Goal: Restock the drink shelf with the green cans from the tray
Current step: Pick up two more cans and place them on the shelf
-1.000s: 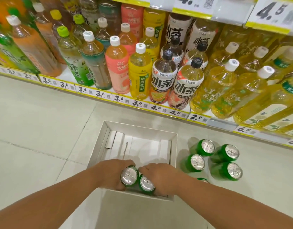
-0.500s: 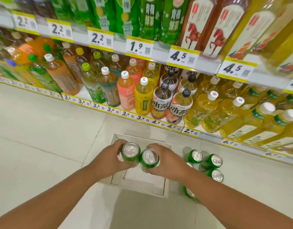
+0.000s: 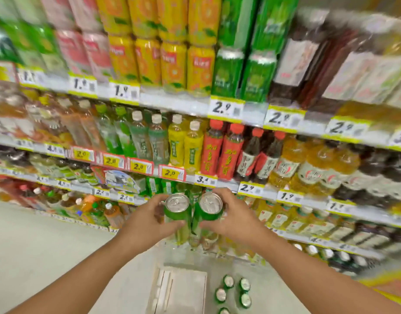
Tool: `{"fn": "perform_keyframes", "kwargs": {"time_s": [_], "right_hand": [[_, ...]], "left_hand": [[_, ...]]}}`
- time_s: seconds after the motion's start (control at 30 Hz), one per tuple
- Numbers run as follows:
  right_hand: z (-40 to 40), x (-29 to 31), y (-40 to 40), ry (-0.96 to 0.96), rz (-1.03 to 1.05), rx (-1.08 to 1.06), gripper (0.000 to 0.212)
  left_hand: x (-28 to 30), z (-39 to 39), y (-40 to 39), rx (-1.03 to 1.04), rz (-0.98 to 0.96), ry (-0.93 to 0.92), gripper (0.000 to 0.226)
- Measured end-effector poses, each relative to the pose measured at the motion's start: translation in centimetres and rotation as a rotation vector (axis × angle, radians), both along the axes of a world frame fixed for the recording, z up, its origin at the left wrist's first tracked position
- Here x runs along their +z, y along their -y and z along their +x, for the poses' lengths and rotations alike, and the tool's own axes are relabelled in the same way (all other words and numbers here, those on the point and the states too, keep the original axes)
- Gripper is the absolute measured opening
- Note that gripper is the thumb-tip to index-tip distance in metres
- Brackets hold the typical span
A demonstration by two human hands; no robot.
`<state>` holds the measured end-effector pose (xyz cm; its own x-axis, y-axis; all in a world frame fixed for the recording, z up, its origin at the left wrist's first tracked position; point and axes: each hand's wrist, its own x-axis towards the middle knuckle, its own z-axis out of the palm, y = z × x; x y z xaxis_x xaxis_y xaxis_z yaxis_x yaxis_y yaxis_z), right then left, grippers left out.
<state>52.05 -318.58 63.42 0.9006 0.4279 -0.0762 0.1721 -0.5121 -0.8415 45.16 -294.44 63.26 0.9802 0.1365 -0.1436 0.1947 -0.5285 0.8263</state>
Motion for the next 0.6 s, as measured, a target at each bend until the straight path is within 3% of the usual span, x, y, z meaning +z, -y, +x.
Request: {"fn": "perform_keyframes", "kwargs": {"time_s": [0.1, 0.17, 0.3, 0.37, 0.5, 0.6], "right_hand": [[0.5, 10.6, 0.7, 0.024, 0.039, -0.025, 0.061], [1.0, 16.9, 1.4, 0.04, 0.06, -0.036, 0.06], [1.4, 27.8, 2.8, 0.044, 0.061, -0.071, 0.076], [1.5, 32.0, 3.5, 0.083, 0.048, -0.092, 0.074], [2.3, 38.9, 4.7, 0.155, 0.026, -0.142, 0.086], [4.0, 42.8, 5.4, 0.158, 0.048, -0.114, 0.078]], "left_hand": [[11.1, 1.8, 0.6, 0.011, 0.04, 0.077, 0.064], [17.8, 3.0, 0.9, 0.019, 0.069, 0.138, 0.068], [29.2, 5.2, 2.3, -0.04, -0.013, 0.256, 0.058], [33.4, 6.1, 2.9, -0.078, -0.088, 0.279, 0.051], [39.4, 7.8, 3.5, -0.101, -0.144, 0.339, 0.064], [43.2, 8.6, 4.2, -0.092, -0.096, 0.352, 0.055]]}}
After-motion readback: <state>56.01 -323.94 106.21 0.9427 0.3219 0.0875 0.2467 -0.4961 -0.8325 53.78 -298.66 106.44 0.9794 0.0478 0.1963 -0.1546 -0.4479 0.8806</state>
